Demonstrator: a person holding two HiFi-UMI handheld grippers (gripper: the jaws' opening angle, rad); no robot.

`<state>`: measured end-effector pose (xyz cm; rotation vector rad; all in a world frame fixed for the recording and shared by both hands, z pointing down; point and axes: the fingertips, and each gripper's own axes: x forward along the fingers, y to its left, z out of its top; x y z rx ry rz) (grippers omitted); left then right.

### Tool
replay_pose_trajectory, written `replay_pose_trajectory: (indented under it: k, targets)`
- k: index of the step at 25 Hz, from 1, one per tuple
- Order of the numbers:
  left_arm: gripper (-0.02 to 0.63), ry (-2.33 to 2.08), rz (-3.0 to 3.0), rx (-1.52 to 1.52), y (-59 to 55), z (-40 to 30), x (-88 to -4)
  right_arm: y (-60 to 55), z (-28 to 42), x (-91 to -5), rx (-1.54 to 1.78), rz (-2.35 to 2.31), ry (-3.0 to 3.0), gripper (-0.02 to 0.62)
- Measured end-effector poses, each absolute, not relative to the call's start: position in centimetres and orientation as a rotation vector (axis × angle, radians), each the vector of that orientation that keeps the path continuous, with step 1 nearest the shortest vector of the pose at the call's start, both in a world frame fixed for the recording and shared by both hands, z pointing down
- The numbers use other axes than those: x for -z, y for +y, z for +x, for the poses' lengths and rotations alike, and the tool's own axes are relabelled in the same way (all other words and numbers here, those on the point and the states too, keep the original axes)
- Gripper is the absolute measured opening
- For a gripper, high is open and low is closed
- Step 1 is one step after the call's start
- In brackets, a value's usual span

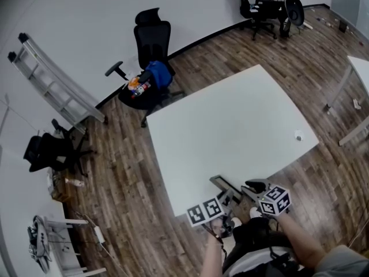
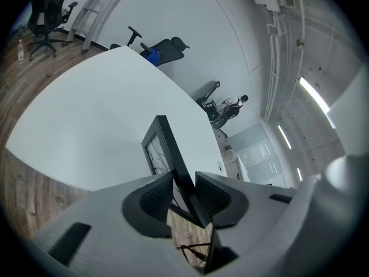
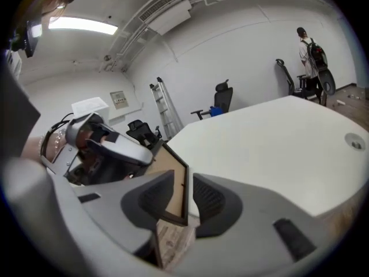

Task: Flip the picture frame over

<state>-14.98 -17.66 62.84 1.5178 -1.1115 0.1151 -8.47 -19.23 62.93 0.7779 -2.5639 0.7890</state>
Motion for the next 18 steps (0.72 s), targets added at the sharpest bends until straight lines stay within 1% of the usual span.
replay_pose_trajectory:
  k: [4,8,18]
  targets:
    - [0.123,-1.101,1.517,-0.104,-17.0,-15.2,-63.0,-19.7,-9.5,-65.8,-0.823,0.684,-2.482,0.104]
    - [0.123,-1.086,1.504,-0.070,-16.6,-15.7,-63.1,-19.9,-10.7,-67.8,-0.928,0.591,-2.421,0.104]
    - [0.123,-1.047,1.508,-0.004,-15.7,-17.0,-63.9,-19.8,-13.4,-69.6,-0.959,0.474,-2.379,0.104]
